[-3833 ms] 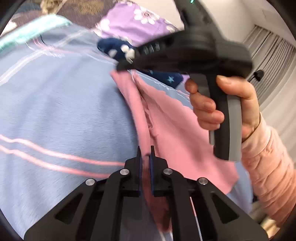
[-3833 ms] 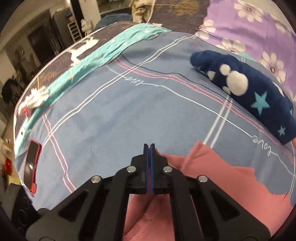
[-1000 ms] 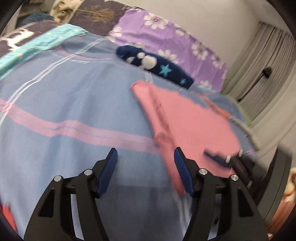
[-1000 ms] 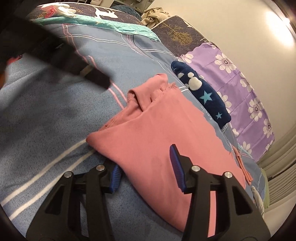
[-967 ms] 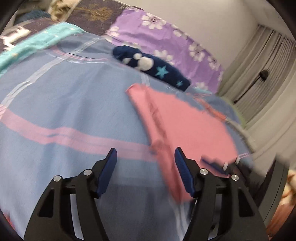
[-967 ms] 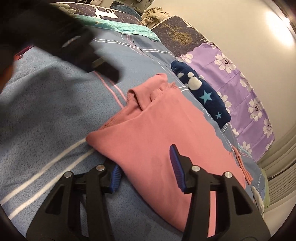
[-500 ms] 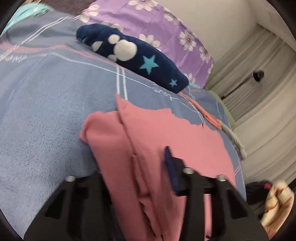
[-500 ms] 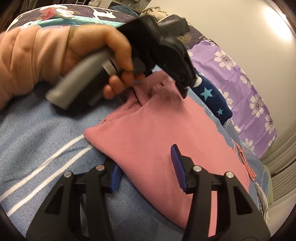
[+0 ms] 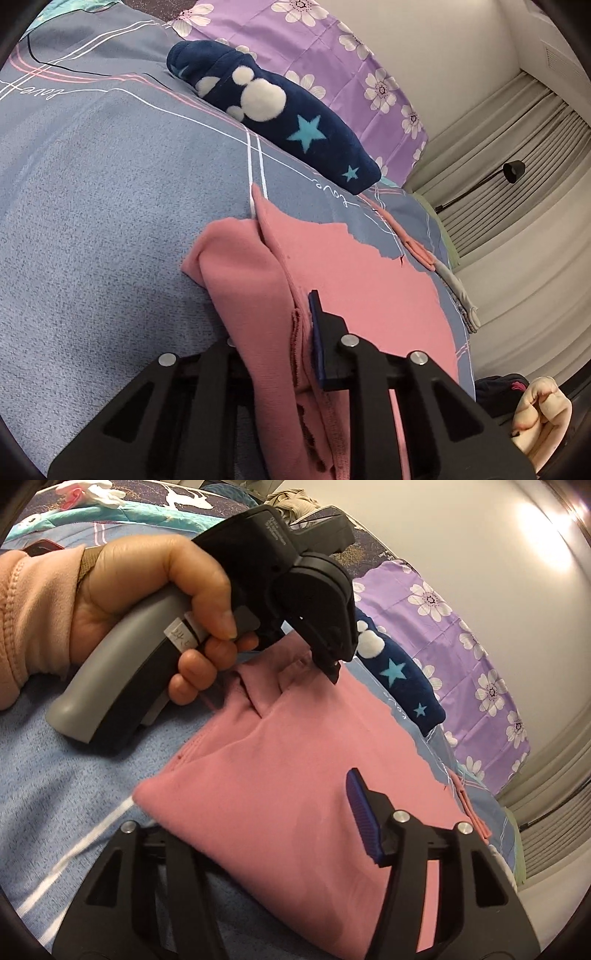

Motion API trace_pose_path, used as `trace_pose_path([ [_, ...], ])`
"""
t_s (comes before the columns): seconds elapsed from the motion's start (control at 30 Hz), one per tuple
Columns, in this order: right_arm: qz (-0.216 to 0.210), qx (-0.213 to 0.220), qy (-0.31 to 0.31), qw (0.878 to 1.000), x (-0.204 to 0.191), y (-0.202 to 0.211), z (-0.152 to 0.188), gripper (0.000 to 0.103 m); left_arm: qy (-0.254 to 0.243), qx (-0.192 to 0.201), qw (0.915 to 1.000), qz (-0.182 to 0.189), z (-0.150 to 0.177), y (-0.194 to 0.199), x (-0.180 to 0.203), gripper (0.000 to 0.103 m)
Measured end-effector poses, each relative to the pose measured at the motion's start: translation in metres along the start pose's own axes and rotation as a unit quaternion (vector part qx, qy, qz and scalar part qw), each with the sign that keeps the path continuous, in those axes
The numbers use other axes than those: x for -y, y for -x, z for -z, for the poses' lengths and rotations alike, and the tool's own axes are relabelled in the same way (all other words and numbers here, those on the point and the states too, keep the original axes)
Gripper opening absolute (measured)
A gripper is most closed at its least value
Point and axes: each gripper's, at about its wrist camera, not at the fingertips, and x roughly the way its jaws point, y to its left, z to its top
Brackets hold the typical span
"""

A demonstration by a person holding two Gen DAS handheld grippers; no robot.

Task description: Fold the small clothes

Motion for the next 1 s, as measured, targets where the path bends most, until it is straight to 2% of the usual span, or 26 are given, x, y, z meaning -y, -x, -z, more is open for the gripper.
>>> trace_pose_path([
  [0.03, 0.0, 0.001, 0.0, 1.0, 0.0, 0.001, 0.0, 0.051, 0.001, 0.0, 1.0, 0.0, 0.0, 0.0, -0.001, 0.019],
  [0.07, -0.004, 0.001, 0.0, 1.0, -0.001, 0.002, 0.001, 0.026, 0.001, 0.0, 1.0, 0.0, 0.0, 0.0, -0.001, 0.019],
  [0.1, -0.018, -0.004, -0.001, 1.0, -0.002, 0.002, 0.001, 0.007, 0.001, -0.001, 1.0, -0.001, 0.0, 0.0, -0.002, 0.019],
  [0.13, -0.022, -0.003, -0.006, 1.0, -0.002, 0.004, 0.001, 0.004, 0.0, -0.001, 1.0, -0.003, 0.001, 0.0, -0.002, 0.019],
  [0.23, -0.023, 0.02, -0.035, 0.999, 0.008, 0.018, -0.001, 0.004, -0.006, -0.003, 0.9999, -0.013, 0.0, 0.001, -0.001, 0.016],
  [0.43, -0.074, 0.021, -0.116, 0.99, 0.043, 0.026, 0.002, 0.004, -0.039, 0.003, 0.9991, -0.016, -0.005, 0.008, 0.017, 0.013],
  [0.53, -0.085, 0.033, -0.153, 0.984, 0.061, 0.034, 0.008, 0.004, -0.042, 0.011, 0.999, -0.008, -0.015, 0.015, 0.035, 0.013],
  [0.67, -0.087, 0.05, -0.201, 0.975, 0.091, 0.048, 0.018, 0.004, -0.09, 0.013, 0.9949, -0.044, -0.027, 0.015, 0.08, 0.012],
  [0.83, -0.112, 0.048, -0.284, 0.951, 0.143, 0.052, 0.049, 0.004, -0.126, 0.015, 0.9897, -0.066, -0.033, 0.004, 0.136, 0.012],
  [1.0, -0.142, 0.04, -0.367, 0.918, 0.19, 0.053, 0.094, 0.004, -0.173, 0.002, 0.9821, -0.074, -0.03, -0.027, 0.199, 0.012],
])
